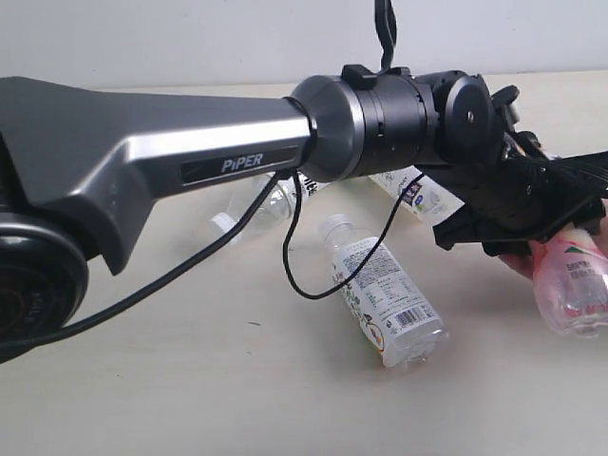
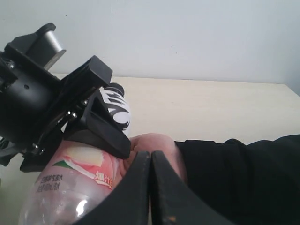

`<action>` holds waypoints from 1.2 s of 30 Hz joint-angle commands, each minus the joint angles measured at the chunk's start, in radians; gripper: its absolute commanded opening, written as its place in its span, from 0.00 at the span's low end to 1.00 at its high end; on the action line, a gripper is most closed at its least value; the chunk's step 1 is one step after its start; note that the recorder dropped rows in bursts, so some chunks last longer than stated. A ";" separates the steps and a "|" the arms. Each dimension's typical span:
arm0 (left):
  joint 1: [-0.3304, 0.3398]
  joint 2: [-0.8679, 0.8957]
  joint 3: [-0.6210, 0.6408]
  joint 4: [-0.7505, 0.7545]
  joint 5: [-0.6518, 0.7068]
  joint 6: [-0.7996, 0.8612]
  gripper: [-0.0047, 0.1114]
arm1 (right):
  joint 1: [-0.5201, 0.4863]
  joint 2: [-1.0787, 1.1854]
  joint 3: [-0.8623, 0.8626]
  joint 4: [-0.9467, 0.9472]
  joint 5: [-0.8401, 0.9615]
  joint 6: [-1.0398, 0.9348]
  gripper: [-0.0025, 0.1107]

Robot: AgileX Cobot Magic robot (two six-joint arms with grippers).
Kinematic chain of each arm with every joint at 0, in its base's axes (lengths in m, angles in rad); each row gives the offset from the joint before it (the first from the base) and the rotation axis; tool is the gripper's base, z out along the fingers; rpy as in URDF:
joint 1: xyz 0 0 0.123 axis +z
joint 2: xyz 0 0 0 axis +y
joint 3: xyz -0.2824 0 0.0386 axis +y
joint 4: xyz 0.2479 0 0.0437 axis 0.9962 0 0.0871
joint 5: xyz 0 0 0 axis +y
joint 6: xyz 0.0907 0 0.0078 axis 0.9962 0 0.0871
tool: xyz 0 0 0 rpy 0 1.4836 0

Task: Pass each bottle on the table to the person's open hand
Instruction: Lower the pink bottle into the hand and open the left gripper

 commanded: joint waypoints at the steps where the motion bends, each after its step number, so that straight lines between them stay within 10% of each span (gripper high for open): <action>1: -0.005 0.024 -0.008 -0.101 -0.005 0.052 0.40 | 0.002 -0.006 0.004 -0.005 -0.008 0.001 0.02; 11: -0.005 0.026 -0.008 -0.106 -0.026 0.077 0.71 | 0.002 -0.006 0.004 -0.005 -0.006 0.001 0.02; 36: 0.045 -0.074 -0.008 -0.109 0.067 0.166 0.71 | 0.002 -0.006 0.004 -0.005 -0.006 0.001 0.02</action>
